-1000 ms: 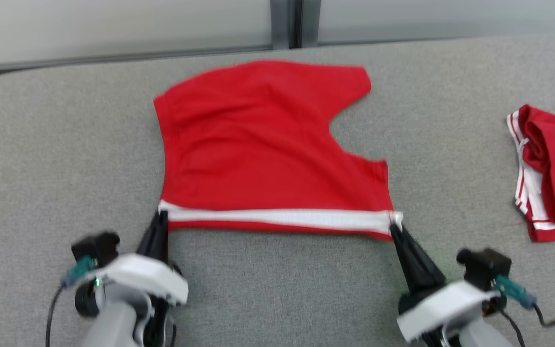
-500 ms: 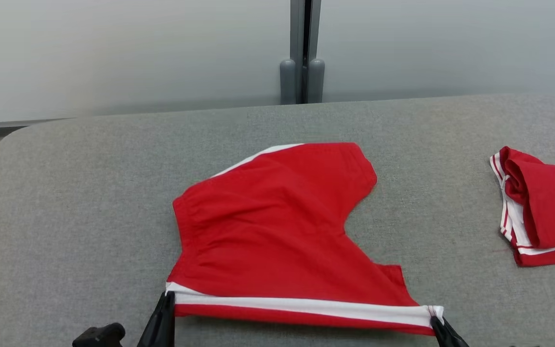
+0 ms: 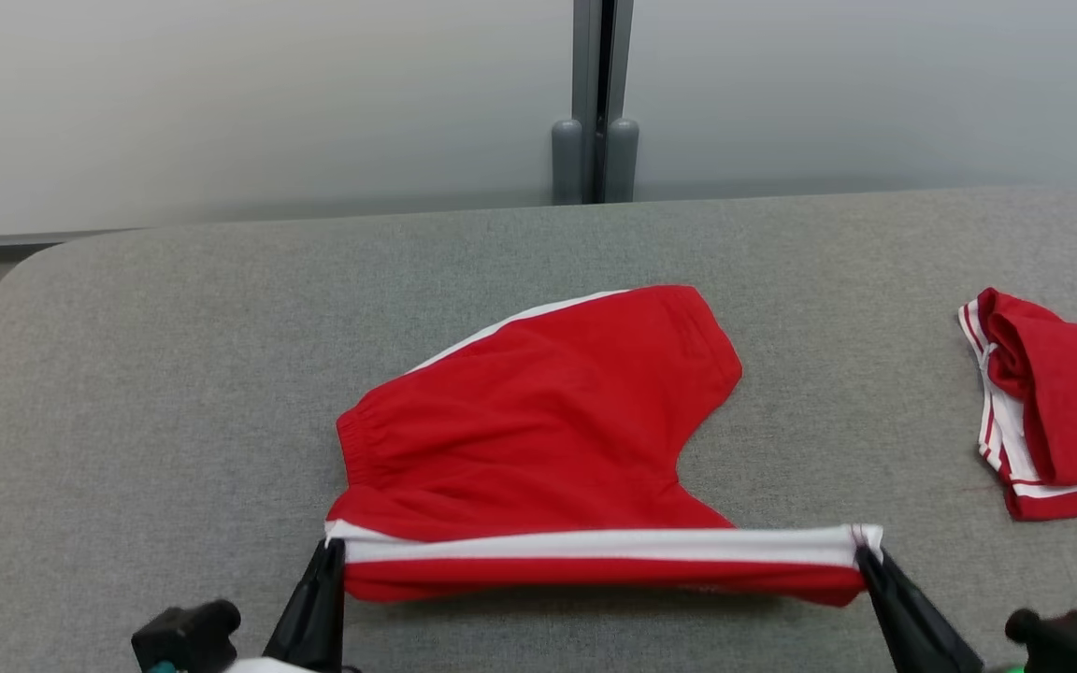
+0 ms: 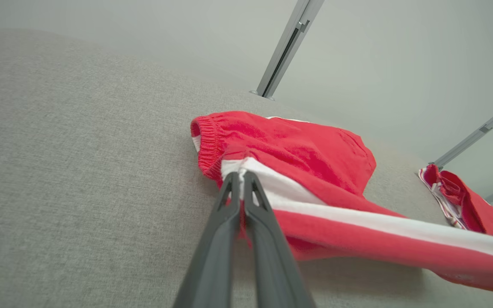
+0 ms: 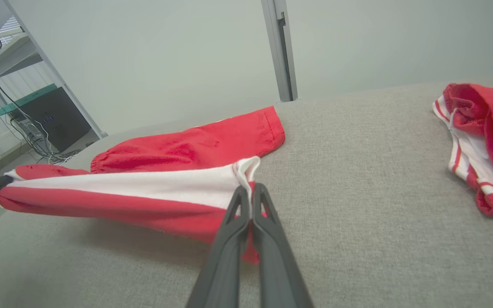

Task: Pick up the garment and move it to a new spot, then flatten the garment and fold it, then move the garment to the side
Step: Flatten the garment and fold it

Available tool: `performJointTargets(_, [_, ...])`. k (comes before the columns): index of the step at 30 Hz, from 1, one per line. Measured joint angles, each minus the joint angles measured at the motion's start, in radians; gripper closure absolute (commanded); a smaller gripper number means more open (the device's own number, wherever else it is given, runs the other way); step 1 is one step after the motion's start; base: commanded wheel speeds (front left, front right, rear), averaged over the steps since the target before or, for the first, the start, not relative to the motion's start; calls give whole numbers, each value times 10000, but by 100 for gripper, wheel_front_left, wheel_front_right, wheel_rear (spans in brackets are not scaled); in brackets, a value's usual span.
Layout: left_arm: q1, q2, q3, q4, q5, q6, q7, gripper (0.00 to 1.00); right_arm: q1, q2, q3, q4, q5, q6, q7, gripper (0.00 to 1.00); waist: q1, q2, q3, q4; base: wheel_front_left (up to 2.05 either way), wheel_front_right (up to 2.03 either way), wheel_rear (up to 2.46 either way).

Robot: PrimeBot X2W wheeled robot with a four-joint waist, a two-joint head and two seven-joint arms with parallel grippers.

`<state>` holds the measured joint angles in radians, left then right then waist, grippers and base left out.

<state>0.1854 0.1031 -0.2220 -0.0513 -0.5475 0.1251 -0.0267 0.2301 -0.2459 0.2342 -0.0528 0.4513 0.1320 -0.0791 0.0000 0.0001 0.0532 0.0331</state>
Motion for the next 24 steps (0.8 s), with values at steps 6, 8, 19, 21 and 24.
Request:
performJointTargets(6, [-1772,-90,52,763,-228,-453,-125,100,-2472,-330,163,1081,376,0,-88,100,-1,0,795,119,0,0,0])
performJointTargets(8, [-2540,-146,115,1104,-351,-589,-284,100,-3442,-476,326,1480,502,0,-132,100,0,0,1181,216,0,0,0])
performJointTargets(19, [-5641,-468,113,3551,-1110,-1053,-886,100,-8408,-1177,1975,4715,1501,0,-176,100,0,0,3231,972,0,0,0])
performJointTargets(21, [-5826,-483,84,3753,-1189,-1066,-930,100,-8768,-1200,2163,5033,1607,0,-178,100,0,-1,3360,1045,0,0,0])
performJointTargets(24, [-6283,-510,-75,4320,-1361,-1160,-974,100,-9658,-1252,2727,5927,1908,0,-186,100,0,0,3634,1280,0,0,0])
